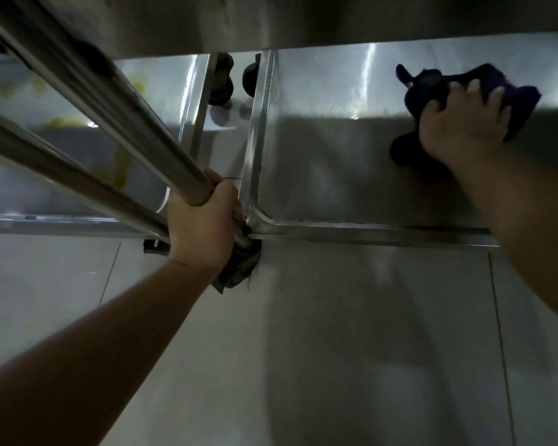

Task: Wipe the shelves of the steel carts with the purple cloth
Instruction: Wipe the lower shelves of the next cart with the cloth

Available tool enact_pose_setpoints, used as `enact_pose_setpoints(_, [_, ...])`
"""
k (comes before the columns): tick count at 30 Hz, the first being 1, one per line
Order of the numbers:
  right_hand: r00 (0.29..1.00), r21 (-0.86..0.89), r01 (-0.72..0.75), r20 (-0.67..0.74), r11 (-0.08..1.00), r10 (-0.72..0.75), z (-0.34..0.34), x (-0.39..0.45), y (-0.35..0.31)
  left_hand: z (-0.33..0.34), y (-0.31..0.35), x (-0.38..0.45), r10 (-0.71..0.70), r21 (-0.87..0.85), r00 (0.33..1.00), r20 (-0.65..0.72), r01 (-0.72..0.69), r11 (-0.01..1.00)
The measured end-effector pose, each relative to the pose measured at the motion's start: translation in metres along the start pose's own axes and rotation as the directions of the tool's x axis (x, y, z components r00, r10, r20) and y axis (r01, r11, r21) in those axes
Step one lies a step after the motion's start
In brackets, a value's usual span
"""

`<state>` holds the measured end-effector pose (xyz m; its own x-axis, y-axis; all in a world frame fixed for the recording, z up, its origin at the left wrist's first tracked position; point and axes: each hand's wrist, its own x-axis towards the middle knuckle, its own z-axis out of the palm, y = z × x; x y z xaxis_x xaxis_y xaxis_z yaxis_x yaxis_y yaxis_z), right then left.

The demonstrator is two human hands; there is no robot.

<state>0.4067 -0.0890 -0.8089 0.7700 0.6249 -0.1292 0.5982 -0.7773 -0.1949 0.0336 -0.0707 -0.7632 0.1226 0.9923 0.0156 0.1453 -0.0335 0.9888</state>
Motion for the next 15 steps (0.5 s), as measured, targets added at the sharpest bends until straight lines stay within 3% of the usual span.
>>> enact_pose_setpoints(2, [0.999,0.02,-0.031,0.02,0.999,0.031,0.004,-0.002,-0.023,0.002,0.0,-0.001,0.014,-0.008,1.0,-0.008,-0.014,1.0])
enact_pose_setpoints(5, [0.976,0.04,0.214,0.028,0.976,-0.215,0.009,-0.03,-0.088,0.002,-0.001,-0.001,0.018,-0.02,1.0,0.0,-0.018,1.0])
enact_pose_setpoints(7, [0.876,0.048,0.476,0.063,0.878,-0.478,0.022,-0.062,-0.133,0.002,-0.001,0.001,0.018,-0.024,1.0,0.025,-0.018,1.0])
enact_pose_setpoints(9, [0.707,0.077,0.686,0.163,0.723,-0.688,0.032,-0.095,-0.162,0.002,0.0,0.002,0.019,-0.029,1.0,0.019,-0.018,0.999])
enact_pose_setpoints(13, [0.437,0.101,0.879,0.219,0.465,-0.873,0.039,-0.107,-0.146,0.005,0.0,0.001,0.043,-0.035,0.999,-0.012,-0.043,0.998])
enact_pose_setpoints(14, [0.411,0.083,0.896,0.222,0.437,-0.884,0.038,-0.099,-0.139,0.005,0.0,0.001,0.041,-0.039,0.999,-0.013,-0.041,0.998])
enact_pose_setpoints(15, [0.434,0.061,0.888,0.213,0.455,-0.875,0.037,-0.088,-0.136,0.005,0.0,0.001,0.036,-0.044,0.999,-0.011,-0.037,0.998])
